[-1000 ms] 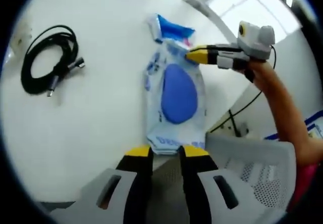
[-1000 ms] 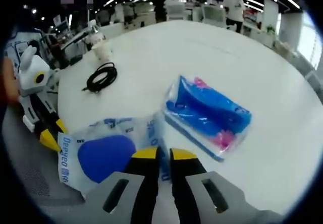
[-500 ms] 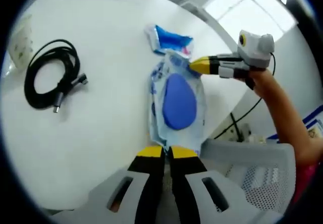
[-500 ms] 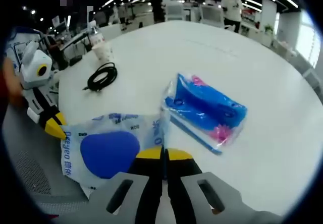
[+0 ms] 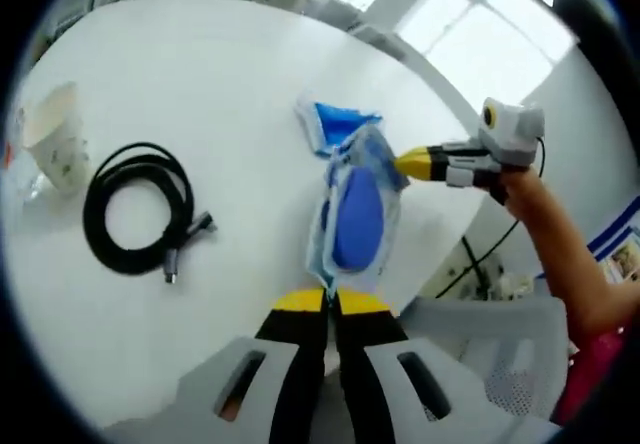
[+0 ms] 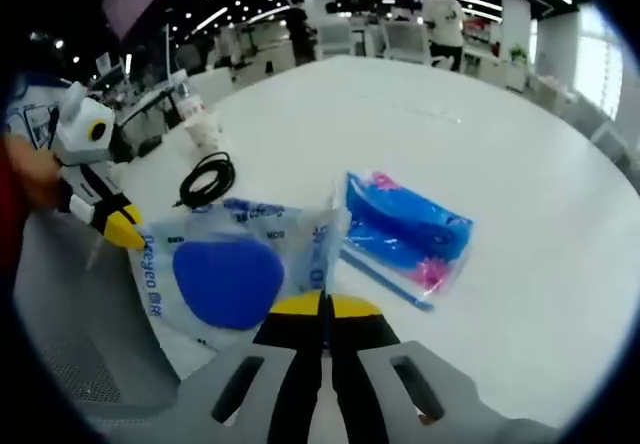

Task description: Arrange the tabletop items into an orderly group along one side of the table until the central work area is clear of visible clutter.

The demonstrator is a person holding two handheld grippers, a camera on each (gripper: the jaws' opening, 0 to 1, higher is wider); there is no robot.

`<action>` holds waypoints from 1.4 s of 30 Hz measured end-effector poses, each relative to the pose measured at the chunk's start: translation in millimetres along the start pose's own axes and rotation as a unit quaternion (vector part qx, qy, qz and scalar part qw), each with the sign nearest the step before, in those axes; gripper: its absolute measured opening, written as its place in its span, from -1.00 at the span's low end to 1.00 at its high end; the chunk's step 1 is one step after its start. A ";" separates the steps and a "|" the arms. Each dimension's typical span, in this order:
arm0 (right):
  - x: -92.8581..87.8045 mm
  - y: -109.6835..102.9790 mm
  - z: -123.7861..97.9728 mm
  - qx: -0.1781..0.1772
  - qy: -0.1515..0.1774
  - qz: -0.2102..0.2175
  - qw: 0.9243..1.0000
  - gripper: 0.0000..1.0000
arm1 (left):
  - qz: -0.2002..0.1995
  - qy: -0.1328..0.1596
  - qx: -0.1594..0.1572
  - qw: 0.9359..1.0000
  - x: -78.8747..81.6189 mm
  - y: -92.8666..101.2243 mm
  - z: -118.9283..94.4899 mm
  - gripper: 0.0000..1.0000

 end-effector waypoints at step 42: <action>123.3 -4.1 38.3 0.036 0.142 0.075 0.986 -0.98 | 0.022 0.186 0.116 0.975 176.5 -106.9 -40.5 -1.00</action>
Point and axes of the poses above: the point that each gripper's makers call its tool centre point, and the gripper's own axes: z roughly forward along the fingers, y roughly to its right, x roughly out of its top, the point moved 5 cm from there along -z, roughly backward along the fingers, and after that the axes turned 10 degrees about x, right-handed, at the moved point
